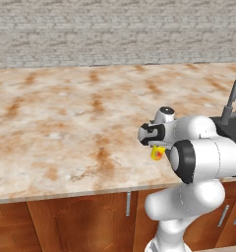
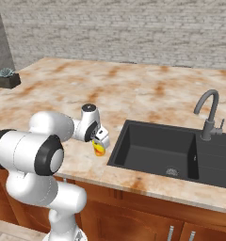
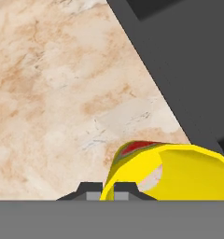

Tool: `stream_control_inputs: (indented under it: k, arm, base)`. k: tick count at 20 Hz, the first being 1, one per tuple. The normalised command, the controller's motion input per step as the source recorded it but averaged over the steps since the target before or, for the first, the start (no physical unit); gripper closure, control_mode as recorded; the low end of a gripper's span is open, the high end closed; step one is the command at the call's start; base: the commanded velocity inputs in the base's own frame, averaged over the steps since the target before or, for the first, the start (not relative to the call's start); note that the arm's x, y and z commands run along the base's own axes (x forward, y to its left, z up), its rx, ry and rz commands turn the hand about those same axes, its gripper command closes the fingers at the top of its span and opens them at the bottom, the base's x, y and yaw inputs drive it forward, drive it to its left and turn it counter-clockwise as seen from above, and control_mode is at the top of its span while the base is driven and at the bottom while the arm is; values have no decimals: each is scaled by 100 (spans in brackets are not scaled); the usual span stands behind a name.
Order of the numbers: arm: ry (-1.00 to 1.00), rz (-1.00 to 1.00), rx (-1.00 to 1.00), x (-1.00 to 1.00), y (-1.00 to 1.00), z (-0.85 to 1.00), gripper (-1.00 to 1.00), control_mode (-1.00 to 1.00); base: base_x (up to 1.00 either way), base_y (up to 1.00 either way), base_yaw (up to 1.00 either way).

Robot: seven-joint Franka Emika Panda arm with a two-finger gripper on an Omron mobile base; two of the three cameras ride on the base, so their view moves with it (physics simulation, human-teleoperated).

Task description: Pick the cup and bowl from the counter and place them on the counter next to the sink.

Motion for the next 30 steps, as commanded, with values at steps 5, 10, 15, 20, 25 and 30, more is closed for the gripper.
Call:
stream_control_inputs:
  k: [5,10,15,20,25,30]
  arm:
    - [0,0,0,0,0,-17,100,-100]
    - [0,0,0,0,0,0,-100,-100]
    - [0,0,0,0,0,0,-100,-100]
    - [0,0,0,-3,0,1,-100,-100]
    - [-1,0,-1,-4,0,34,-100,-100]
    - [-2,0,-2,-6,0,50,-100,-100]
  base:
    - [0,0,0]
    - [0,0,0]
    - [0,0,0]
    - [0,0,0]
    - [0,0,0]
    - [0,0,0]
